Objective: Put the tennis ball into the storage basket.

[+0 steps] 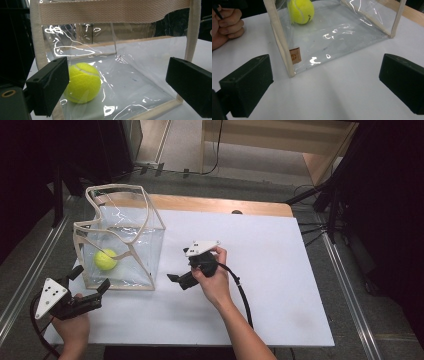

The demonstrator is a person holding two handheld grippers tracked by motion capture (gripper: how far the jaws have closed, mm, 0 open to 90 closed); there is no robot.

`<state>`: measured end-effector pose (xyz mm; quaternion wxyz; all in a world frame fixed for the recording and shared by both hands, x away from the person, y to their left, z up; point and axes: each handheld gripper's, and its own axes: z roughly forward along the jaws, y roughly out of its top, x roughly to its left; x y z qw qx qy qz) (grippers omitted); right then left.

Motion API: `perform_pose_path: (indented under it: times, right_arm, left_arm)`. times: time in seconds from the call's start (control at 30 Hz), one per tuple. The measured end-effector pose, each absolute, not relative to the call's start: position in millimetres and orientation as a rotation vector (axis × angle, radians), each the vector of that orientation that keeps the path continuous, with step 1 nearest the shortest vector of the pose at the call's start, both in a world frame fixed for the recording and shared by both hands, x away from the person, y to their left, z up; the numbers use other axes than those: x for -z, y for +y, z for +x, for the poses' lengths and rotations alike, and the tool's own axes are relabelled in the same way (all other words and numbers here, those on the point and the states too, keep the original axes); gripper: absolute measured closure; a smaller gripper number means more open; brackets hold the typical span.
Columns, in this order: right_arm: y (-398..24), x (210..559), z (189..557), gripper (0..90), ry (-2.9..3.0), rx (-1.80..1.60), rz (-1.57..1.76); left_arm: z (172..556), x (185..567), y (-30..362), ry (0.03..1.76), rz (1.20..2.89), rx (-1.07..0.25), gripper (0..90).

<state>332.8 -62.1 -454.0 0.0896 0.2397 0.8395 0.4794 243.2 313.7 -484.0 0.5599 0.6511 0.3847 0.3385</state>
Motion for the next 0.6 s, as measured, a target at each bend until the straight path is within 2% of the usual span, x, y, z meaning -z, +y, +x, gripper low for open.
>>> perform_pose_path:
  times: [0.6]
  right_arm:
    - [-113, 472, 318, 0.0, 2.418, -1.410, 0.808]
  left_arm:
    - [243, 484, 314, 0.912, 1.527, -0.794, 5.4]
